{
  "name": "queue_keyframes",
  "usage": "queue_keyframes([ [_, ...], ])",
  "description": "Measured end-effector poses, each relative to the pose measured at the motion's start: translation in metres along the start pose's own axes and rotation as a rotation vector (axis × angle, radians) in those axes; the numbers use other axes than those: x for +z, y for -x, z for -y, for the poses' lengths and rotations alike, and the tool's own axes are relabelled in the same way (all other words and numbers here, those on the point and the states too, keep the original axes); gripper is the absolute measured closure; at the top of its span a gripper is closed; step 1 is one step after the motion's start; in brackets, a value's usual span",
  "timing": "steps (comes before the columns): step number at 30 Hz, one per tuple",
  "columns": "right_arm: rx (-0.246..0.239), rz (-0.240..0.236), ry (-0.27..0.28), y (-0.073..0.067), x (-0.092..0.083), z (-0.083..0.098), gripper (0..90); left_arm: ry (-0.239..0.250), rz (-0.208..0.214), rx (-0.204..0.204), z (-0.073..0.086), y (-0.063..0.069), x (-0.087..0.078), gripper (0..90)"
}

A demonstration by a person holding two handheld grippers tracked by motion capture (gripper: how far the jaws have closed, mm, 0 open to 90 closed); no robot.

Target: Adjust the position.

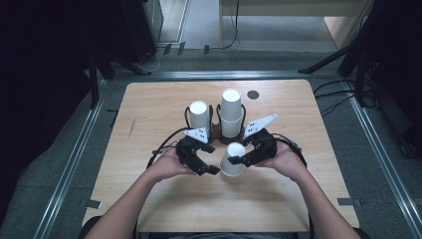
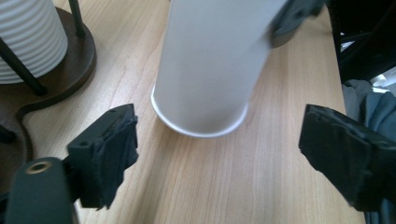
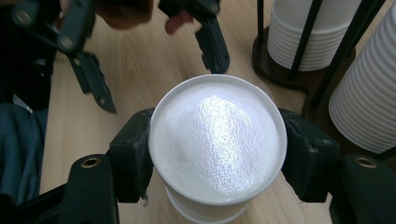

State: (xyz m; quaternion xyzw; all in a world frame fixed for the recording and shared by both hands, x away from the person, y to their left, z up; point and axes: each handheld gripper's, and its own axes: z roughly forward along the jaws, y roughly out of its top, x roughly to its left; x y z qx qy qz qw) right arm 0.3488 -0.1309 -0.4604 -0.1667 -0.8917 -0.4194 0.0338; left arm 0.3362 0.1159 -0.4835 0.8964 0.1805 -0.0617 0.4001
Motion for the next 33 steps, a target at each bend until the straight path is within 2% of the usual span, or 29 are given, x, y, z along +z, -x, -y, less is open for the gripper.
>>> queue_keyframes([
  [6, -0.004, -0.010, 0.017, -0.003, 0.000, -0.006, 34.5, 0.022, -0.009, 0.017, -0.003, 0.001, 0.007, 10.5],
  [14, -0.006, -0.022, 0.030, -0.008, 0.004, -0.012, 34.5, 0.053, 0.006, 0.015, -0.002, -0.003, 0.012, 10.6],
  [19, 0.021, -0.039, 0.065, -0.008, 0.003, -0.017, 34.7, 0.066, 0.006, 0.031, -0.003, -0.001, 0.016, 10.6],
  [24, 0.023, -0.046, 0.078, -0.010, 0.002, -0.018, 34.6, 0.082, 0.002, 0.043, -0.003, 0.000, 0.018, 12.9],
  [25, 0.021, -0.048, 0.085, -0.010, 0.002, -0.019, 34.7, 0.083, -0.001, 0.055, -0.003, 0.001, 0.018, 21.0],
  [26, 0.021, -0.048, 0.085, -0.010, 0.002, -0.019, 34.7, 0.083, 0.000, 0.066, -0.003, 0.001, 0.018, 21.0],
  [27, 0.023, -0.054, 0.082, -0.010, 0.002, -0.019, 34.8, 0.087, 0.007, 0.080, -0.003, 0.002, 0.018, 25.0],
  [29, 0.021, -0.058, 0.079, -0.011, 0.002, -0.019, 34.9, 0.074, -0.007, 0.108, -0.004, 0.004, 0.017, 26.7],
  [33, 0.043, -0.072, 0.060, -0.009, 0.002, -0.018, 34.3, 0.044, 0.010, 0.110, -0.006, 0.003, 0.016, 31.4],
])
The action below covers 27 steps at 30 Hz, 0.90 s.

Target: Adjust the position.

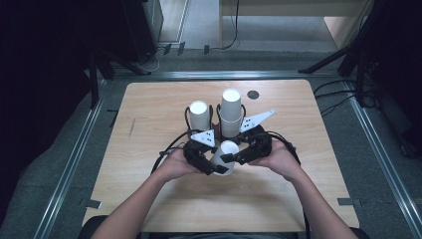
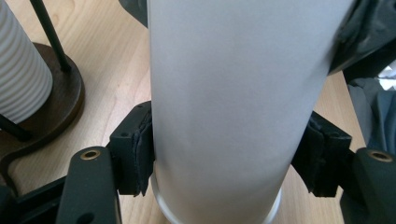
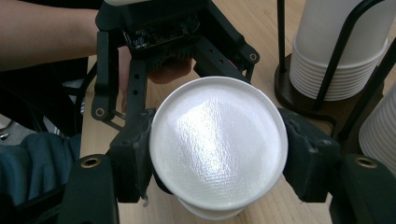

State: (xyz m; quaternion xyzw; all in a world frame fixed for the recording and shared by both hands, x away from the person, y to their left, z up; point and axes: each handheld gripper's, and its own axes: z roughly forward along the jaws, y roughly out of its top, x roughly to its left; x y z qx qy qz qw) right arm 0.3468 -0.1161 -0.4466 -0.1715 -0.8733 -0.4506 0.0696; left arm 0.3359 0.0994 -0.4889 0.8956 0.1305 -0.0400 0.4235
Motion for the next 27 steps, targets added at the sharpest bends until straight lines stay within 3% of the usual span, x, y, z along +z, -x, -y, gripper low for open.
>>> queue_keyframes([
  [5, -0.035, 0.023, -0.015, 0.000, -0.003, 0.000, 28.9, -0.041, 0.008, -0.008, -0.001, -0.003, -0.005, 32.4],
  [11, -0.071, 0.040, -0.127, 0.001, -0.005, 0.009, 26.2, -0.068, 0.002, -0.030, 0.000, -0.008, -0.015, 32.3],
  [19, -0.096, 0.057, -0.170, 0.004, 0.001, 0.017, 26.3, -0.167, -0.054, 0.016, -0.011, -0.009, -0.030, 32.3],
  [27, -0.112, 0.081, -0.188, 0.002, 0.006, 0.020, 26.8, -0.280, -0.080, 0.054, -0.022, -0.011, -0.026, 32.3],
])
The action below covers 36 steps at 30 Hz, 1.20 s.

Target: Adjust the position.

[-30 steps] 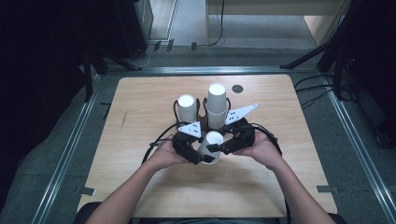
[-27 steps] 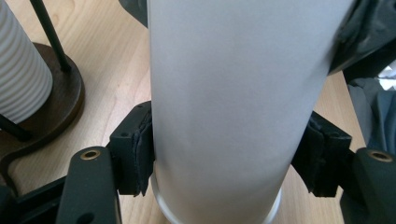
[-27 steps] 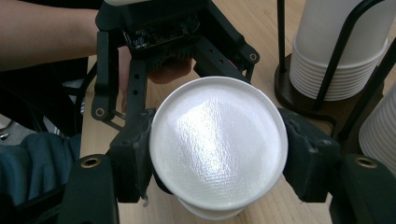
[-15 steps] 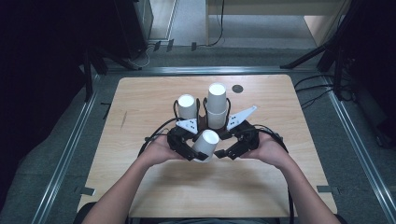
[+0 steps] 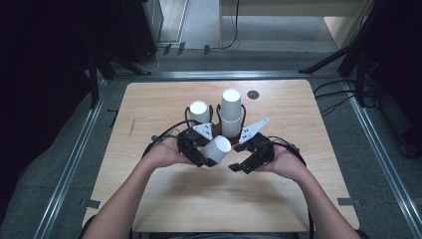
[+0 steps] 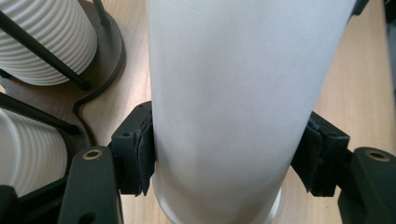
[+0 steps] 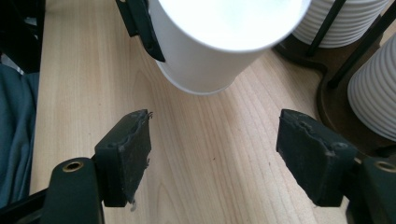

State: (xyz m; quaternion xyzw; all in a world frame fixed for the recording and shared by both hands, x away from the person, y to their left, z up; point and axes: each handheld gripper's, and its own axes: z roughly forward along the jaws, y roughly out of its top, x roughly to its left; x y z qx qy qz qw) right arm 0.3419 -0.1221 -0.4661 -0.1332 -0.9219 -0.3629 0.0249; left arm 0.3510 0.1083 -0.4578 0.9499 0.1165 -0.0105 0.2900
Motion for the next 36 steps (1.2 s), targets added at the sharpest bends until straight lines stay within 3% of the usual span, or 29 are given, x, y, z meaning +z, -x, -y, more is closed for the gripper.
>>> queue_keyframes([
  [2, -0.007, 0.010, 0.004, 0.000, 0.001, 0.000, 27.1, -0.038, -0.017, 0.015, -0.003, 0.001, 0.002, 32.2],
  [11, -0.011, 0.029, -0.003, -0.002, 0.004, 0.004, 27.2, -0.113, -0.025, 0.052, -0.010, 0.004, 0.013, 31.1],
  [16, -0.020, 0.031, -0.011, -0.003, 0.005, 0.006, 27.2, -0.141, 0.000, 0.070, -0.013, 0.006, 0.023, 31.1],
  [27, -0.048, 0.002, 0.000, -0.009, 0.012, 0.001, 27.3, -0.174, 0.053, 0.121, -0.018, 0.016, 0.037, 30.6],
  [36, -0.064, -0.039, -0.007, -0.012, 0.015, 0.001, 33.4, -0.167, 0.066, 0.150, -0.018, 0.019, 0.039, 29.8],
])
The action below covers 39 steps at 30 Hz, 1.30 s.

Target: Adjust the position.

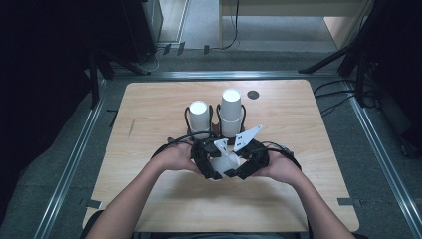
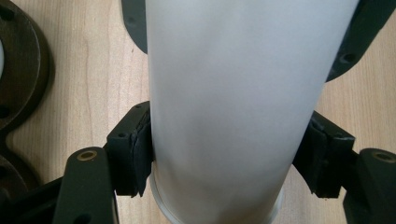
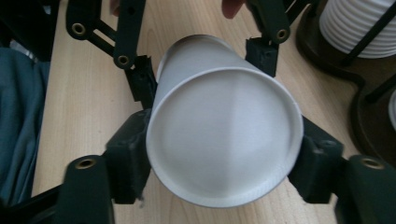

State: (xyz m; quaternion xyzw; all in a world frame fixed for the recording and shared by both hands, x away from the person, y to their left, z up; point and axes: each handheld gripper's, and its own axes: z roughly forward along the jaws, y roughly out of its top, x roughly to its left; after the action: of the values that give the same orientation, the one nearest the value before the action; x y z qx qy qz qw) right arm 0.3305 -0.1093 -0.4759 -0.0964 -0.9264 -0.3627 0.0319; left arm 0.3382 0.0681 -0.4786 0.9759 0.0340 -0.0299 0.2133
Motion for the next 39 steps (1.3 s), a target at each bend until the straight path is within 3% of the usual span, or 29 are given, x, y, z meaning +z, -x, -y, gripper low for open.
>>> queue_keyframes([
  [4, 0.004, -0.012, 0.000, 0.001, 0.000, 0.000, 34.3, 0.007, 0.012, 0.002, 0.001, 0.000, 0.000, 28.5],
  [6, 0.005, -0.014, 0.001, 0.001, -0.001, 0.000, 34.2, 0.023, 0.012, -0.016, 0.001, 0.000, 0.000, 26.4],
  [7, 0.005, -0.012, 0.006, 0.001, -0.002, 0.000, 34.1, 0.042, -0.006, -0.016, 0.001, 0.000, -0.002, 23.4],
  [8, 0.015, -0.017, 0.008, 0.001, -0.004, 0.000, 34.1, 0.060, -0.034, -0.025, 0.001, 0.001, -0.003, 12.0],
  [9, 0.014, -0.006, 0.015, 0.002, -0.005, 0.001, 34.1, 0.068, -0.039, -0.034, 0.002, 0.000, -0.004, 7.0],
  [11, 0.024, -0.001, 0.020, 0.003, -0.009, 0.002, 34.1, 0.088, -0.047, -0.044, 0.004, -0.001, -0.007, 6.9],
  [15, 0.034, 0.005, 0.029, 0.005, -0.013, 0.003, 34.0, 0.171, -0.024, -0.089, 0.012, -0.005, -0.012, 7.0],
  [24, 0.045, 0.013, 0.051, 0.007, -0.019, 0.005, 34.0, 0.279, -0.004, -0.146, 0.026, -0.008, -0.015, 6.9],
  [33, 0.057, 0.000, 0.096, 0.009, -0.026, 0.003, 33.9, 0.349, -0.016, -0.164, 0.032, -0.007, -0.007, 7.0],
  [39, 0.050, -0.015, 0.113, 0.008, -0.027, 0.000, 33.9, 0.354, -0.037, -0.159, 0.032, -0.005, -0.001, 7.8],
])
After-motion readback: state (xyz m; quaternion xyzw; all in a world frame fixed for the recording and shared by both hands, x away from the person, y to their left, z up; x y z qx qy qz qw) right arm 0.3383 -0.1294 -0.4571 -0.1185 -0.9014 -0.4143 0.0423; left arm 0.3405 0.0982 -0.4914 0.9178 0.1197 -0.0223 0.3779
